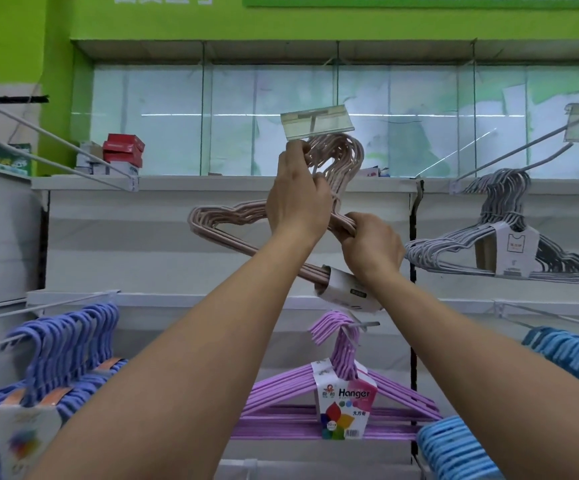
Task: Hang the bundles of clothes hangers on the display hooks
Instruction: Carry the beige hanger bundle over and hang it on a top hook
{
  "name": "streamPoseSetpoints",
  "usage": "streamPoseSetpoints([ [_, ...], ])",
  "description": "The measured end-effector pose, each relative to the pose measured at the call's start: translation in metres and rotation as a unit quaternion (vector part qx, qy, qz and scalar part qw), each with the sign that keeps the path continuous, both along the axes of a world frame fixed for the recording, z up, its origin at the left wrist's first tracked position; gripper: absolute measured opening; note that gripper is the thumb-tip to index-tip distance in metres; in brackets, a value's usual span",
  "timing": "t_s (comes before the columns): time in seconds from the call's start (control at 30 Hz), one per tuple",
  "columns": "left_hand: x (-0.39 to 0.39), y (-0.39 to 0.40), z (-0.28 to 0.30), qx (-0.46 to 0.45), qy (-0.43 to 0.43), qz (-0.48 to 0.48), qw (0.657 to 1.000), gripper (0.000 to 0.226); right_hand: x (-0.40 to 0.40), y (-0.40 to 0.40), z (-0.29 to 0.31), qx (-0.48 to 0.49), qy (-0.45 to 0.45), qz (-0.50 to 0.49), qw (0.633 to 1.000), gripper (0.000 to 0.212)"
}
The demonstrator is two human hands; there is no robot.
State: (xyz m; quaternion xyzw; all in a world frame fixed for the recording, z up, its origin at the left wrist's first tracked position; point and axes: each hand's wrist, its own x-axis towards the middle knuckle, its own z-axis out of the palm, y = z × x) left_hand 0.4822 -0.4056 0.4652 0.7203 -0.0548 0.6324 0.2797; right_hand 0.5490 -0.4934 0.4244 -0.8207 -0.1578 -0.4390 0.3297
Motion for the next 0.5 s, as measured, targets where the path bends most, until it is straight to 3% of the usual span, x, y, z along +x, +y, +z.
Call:
streamPoseSetpoints([
  [0.5, -0.017, -0.003, 0.01, 0.008, 0.023, -0.016, 1.0, 0.043, -0.03, -0.021, 0.011, -0.038, -0.033, -0.042, 0.998, 0.02],
])
